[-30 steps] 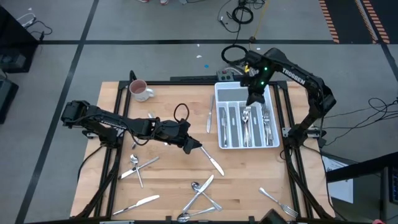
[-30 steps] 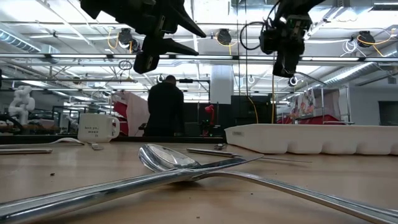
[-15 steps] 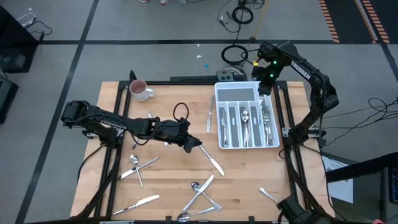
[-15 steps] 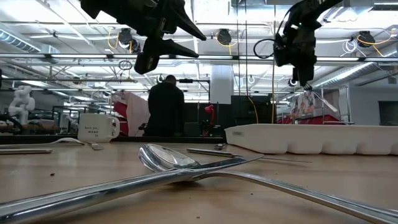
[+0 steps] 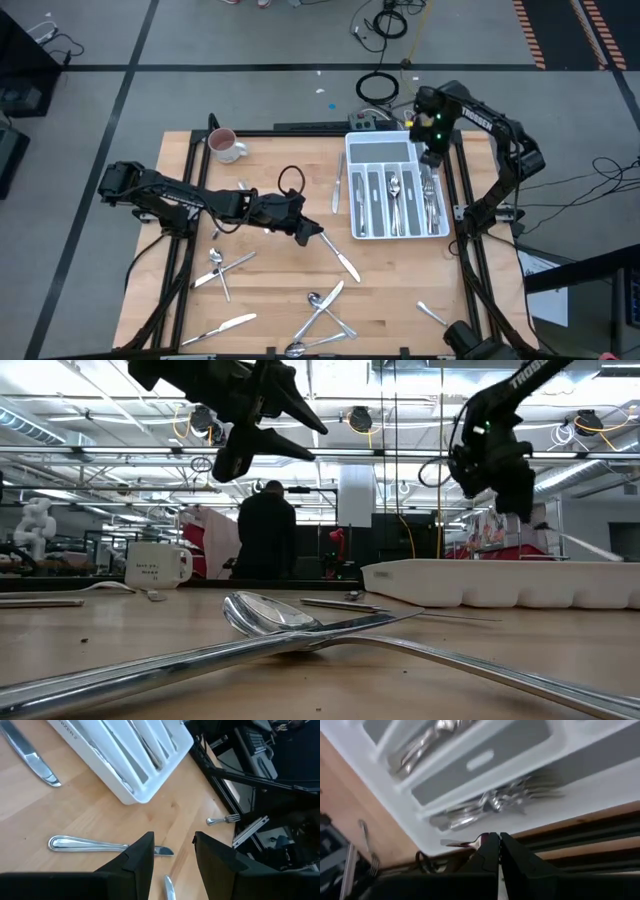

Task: Sort silverware
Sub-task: Put the left fork in the right section of the silverware tray

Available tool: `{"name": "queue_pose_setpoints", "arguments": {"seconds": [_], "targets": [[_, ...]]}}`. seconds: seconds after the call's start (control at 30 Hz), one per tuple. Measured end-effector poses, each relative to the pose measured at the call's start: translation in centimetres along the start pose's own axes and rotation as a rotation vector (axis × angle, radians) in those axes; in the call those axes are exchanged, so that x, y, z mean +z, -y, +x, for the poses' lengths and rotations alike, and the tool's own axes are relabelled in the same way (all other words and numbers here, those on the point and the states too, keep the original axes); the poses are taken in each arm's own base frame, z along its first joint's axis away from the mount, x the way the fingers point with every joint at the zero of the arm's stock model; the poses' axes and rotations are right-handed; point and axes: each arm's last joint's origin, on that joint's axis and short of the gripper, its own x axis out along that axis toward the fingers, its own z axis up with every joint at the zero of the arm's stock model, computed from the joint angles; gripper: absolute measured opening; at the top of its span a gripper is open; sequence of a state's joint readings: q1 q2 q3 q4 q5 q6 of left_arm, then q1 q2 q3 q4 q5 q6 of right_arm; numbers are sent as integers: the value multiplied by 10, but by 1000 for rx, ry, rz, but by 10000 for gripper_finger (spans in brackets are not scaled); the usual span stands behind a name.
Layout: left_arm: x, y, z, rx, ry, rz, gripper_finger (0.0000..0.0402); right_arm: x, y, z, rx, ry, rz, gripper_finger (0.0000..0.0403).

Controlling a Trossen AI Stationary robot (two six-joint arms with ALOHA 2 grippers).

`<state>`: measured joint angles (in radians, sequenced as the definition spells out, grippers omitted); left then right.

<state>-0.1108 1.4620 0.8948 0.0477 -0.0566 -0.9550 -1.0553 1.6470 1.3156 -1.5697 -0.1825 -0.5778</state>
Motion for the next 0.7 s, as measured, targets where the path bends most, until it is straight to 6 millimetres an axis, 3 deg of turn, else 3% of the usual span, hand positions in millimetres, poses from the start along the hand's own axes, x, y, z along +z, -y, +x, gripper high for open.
{"name": "queue_pose_setpoints", "arguments": {"seconds": [0.4,0.7], "targets": [[-1,-1,0,12,-8,1,147,-8,4,49,84,49,-18,0],[-1,-1,0,12,-7,1,147,-9,16,71,83,130,-14,0]]}}
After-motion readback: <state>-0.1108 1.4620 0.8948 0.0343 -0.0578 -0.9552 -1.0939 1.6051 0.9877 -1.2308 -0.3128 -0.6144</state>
